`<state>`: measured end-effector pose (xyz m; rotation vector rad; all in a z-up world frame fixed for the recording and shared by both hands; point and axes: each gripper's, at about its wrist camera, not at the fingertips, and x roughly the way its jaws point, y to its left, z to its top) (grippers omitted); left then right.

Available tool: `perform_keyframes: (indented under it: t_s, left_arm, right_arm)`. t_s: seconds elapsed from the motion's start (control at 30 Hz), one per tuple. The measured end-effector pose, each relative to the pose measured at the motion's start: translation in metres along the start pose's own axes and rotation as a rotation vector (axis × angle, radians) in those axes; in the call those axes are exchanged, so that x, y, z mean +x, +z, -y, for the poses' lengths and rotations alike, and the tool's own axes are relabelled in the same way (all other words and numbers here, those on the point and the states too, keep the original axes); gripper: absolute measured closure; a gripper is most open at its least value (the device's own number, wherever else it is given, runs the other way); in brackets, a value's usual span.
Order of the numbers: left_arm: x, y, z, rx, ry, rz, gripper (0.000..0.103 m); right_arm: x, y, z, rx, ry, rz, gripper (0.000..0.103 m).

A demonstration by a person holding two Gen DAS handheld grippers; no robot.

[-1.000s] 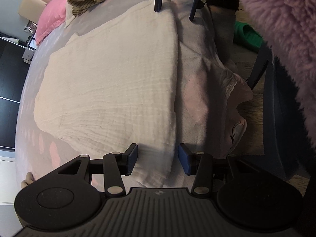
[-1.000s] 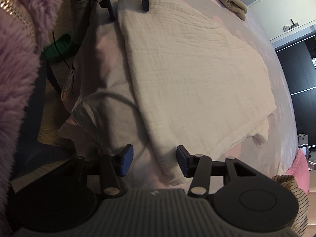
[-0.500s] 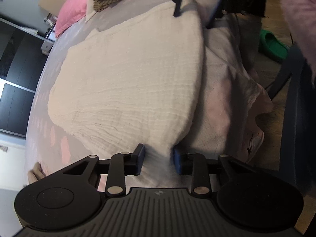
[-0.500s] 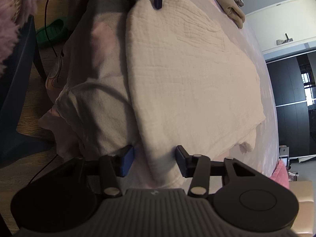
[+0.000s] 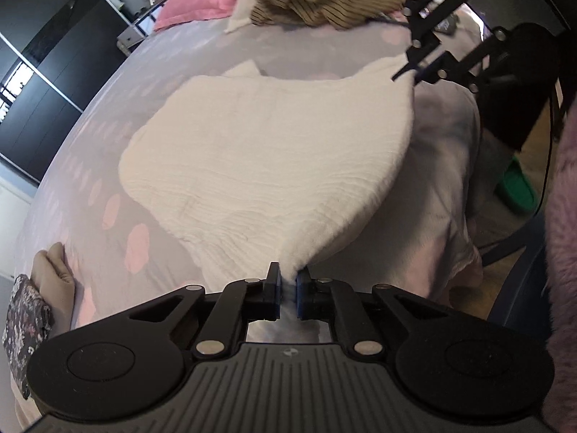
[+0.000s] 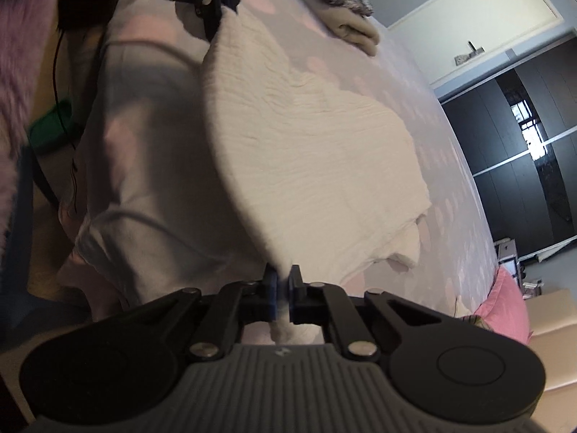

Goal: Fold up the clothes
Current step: 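Lift the white cloth edge with both grippers and fold it over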

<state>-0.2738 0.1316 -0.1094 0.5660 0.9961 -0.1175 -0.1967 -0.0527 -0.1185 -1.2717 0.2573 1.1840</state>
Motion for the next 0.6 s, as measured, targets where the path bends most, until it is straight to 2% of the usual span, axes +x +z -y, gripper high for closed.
perform_keyframes:
  t_s: [0.13,0.23,0.43,0.6]
  left_arm:
    - [-0.025,0.008,-0.017,-0.062,-0.036,-0.002,0.098]
    - [-0.044,0.009,-0.023,-0.088,-0.102,-0.019,0.099]
    - [-0.081,0.012,-0.033,-0.139,-0.238,-0.051,0.099]
    - [-0.112,0.005,-0.033,-0.172,-0.392,-0.043,0.099]
  right_arm:
    - [-0.026,0.003,0.019,0.066,0.026,0.027,0.097]
    - [-0.048,0.003,0.020,0.070,0.052,0.039,0.097]
    - [-0.097,0.006,0.026,0.073,0.183,0.062,0.097]
    - [-0.139,-0.002,0.037,0.143,0.309,0.117,0.097]
